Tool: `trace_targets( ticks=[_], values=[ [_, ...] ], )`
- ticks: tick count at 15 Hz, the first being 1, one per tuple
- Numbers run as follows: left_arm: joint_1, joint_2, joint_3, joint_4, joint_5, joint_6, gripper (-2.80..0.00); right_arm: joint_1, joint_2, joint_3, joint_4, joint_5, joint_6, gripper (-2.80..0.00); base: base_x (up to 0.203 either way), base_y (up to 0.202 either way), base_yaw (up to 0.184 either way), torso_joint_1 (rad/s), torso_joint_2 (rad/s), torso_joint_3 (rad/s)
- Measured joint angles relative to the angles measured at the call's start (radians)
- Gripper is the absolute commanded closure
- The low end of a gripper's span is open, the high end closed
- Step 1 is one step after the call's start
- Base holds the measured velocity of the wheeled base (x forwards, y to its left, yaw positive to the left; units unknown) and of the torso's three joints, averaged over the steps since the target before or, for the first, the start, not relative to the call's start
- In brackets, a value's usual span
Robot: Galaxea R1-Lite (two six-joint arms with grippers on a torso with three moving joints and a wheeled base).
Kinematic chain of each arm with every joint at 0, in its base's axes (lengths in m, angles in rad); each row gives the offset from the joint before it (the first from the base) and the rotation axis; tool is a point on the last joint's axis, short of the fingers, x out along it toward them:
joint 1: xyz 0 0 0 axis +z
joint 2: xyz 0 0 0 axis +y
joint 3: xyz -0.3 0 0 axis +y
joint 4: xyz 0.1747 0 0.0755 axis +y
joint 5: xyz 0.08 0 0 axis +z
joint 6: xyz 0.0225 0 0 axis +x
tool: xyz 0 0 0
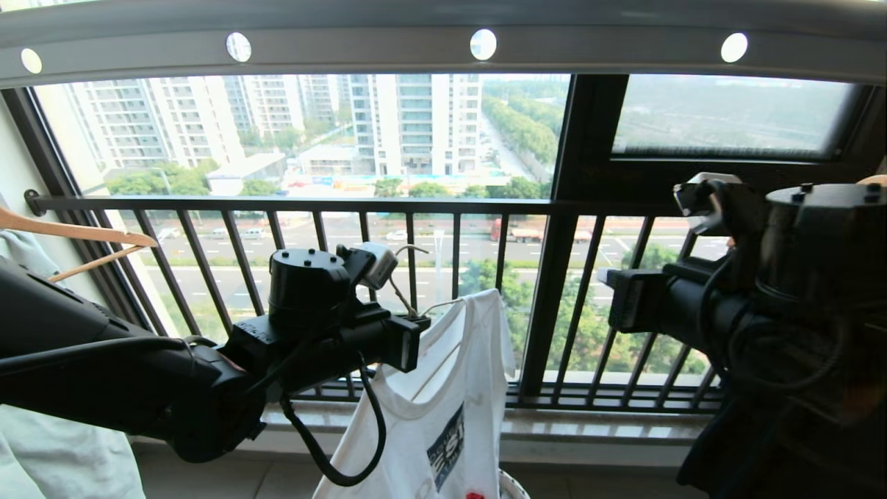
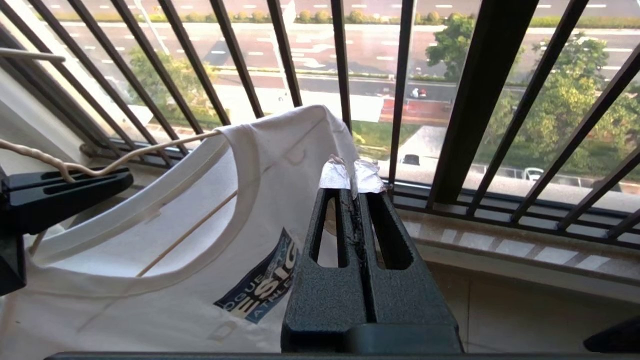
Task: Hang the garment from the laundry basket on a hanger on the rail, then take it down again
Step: Take the clothes off the clothes rack
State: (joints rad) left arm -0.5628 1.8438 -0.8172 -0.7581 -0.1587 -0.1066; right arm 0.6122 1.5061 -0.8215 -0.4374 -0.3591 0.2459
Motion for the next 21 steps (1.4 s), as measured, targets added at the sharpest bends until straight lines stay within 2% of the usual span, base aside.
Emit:
trace_targets(
  ticks=[2,5,6,10,13,19,21],
  values=[
    [0.000,-0.002,0.000,0.000,0.000,0.000,0.00,0.025,0.095,-0.005,-0.015,-0.007,0.035,0.00,0.000,0.000,0.000,0.000,0.00,0.000],
    [0.000,-0.005,0.000,0.000,0.000,0.000,0.00,0.050,0.212,-0.011,-0.050,-0.006,0.045,0.00,0.000,0.000,0.000,0.000,0.00,0.000],
    [0.000,-0.002,0.001,0.000,0.001,0.000,0.00,0.054,0.251,-0.012,-0.071,-0.006,0.040,-2.80,0.000,0.000,0.000,0.000,0.00,0.000],
    [0.001,0.025,-0.015,-0.001,0.036,0.000,0.00,0.066,0.416,-0.099,-0.155,-0.008,-0.046,-2.80,0.000,0.000,0.000,0.000,0.00,0.000],
    [0.001,0.033,-0.034,-0.002,0.066,-0.004,0.00,0.075,0.488,-0.231,-0.130,-0.026,-0.121,-2.80,0.000,0.000,0.000,0.000,0.00,0.000],
    [0.001,0.039,-0.037,-0.001,0.066,-0.013,0.00,0.116,0.592,-0.320,-0.122,-0.134,-0.127,-2.80,0.000,0.000,0.000,0.000,0.00,0.000],
    [0.001,0.039,-0.037,-0.001,0.067,-0.014,0.00,0.128,0.604,-0.320,-0.125,-0.144,-0.127,-2.80,0.000,0.000,0.000,0.000,0.00,0.000]
  ],
)
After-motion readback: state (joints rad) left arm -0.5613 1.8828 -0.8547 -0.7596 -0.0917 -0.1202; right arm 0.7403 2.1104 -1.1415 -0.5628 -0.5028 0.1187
